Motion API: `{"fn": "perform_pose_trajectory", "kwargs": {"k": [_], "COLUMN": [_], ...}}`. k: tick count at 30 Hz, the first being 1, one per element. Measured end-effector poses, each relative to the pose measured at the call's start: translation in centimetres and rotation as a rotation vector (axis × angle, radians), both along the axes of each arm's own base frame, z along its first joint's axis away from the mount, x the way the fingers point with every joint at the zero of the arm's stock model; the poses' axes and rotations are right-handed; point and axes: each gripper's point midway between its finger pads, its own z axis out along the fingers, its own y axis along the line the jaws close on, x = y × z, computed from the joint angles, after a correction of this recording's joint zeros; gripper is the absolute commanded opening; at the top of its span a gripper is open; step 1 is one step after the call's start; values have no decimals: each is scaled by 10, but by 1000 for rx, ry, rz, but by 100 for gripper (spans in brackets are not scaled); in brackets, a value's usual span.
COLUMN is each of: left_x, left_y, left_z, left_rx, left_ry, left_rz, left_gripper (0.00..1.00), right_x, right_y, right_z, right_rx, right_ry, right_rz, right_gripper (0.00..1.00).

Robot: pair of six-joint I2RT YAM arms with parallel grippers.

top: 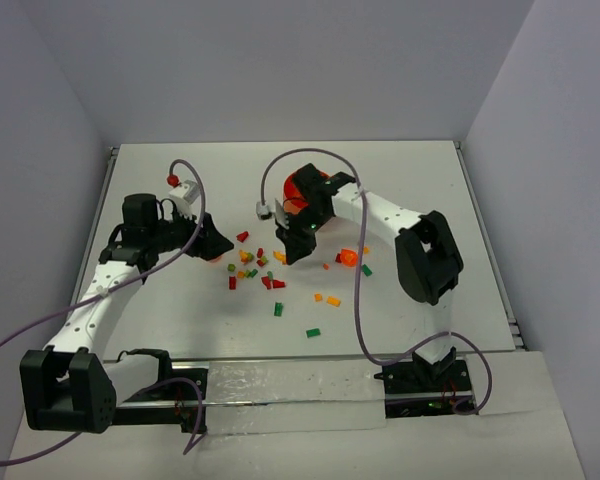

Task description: Sort the legos into containers by color

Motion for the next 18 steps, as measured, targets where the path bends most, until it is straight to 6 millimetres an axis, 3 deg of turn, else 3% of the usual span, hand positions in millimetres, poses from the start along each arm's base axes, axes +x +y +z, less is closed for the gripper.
{"fn": "perform_pose_trajectory", "kwargs": {"k": [4, 7, 13, 18], "left_x": [-2, -6, -17, -34], "left_y": [-8, -15, -33, -47], "left_z": [1, 1, 7, 4], "left_rx": [-87, -148, -341, -460], "left_ry": [73, 113, 180, 284], "left_rz": [26, 21, -3, -21], "left_gripper": [76, 71, 61, 54], "right_x": [6, 3, -10, -9], "right_y": [6, 12, 21, 24], "right_z": [39, 55, 55, 57], "right_rx": [126, 197, 282, 355], "right_ry": [87, 185, 463, 671], "right_rz": [-124, -179, -313, -447], "right_gripper": [0, 0, 0, 0]}}
